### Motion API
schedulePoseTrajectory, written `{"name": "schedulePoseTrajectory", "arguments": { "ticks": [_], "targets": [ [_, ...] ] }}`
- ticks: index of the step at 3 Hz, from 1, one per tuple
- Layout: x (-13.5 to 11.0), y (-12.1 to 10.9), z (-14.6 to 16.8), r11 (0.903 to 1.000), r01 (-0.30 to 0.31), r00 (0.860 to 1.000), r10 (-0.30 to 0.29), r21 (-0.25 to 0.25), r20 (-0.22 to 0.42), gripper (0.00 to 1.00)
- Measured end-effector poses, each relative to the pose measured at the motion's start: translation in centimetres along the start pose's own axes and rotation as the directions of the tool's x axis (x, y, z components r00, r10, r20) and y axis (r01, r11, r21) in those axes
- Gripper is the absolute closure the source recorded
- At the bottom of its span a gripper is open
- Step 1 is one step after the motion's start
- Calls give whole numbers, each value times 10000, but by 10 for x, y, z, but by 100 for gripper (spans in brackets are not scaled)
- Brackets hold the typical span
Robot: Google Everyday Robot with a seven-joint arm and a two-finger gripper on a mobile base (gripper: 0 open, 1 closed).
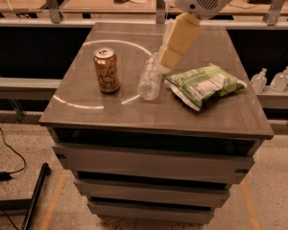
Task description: Pick orange can
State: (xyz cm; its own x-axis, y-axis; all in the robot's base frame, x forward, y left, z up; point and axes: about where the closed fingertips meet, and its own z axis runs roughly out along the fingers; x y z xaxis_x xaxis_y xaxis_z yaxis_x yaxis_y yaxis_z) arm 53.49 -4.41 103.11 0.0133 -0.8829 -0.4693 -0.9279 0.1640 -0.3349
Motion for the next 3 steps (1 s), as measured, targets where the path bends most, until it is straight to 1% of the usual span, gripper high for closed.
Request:
{"name": "schedulePoseTrajectory", "arguments": {
  "ticks": [1, 2, 3],
  "targets": [
    [-55, -7, 51, 9987, 413, 9991, -411, -314, 76, 0],
    [-56, -9, 55, 9988, 393, 9992, -389, -283, 131, 0],
    [-59, -17, 74, 9995, 297, 9989, -291, -146, 375, 0]
  ]
}}
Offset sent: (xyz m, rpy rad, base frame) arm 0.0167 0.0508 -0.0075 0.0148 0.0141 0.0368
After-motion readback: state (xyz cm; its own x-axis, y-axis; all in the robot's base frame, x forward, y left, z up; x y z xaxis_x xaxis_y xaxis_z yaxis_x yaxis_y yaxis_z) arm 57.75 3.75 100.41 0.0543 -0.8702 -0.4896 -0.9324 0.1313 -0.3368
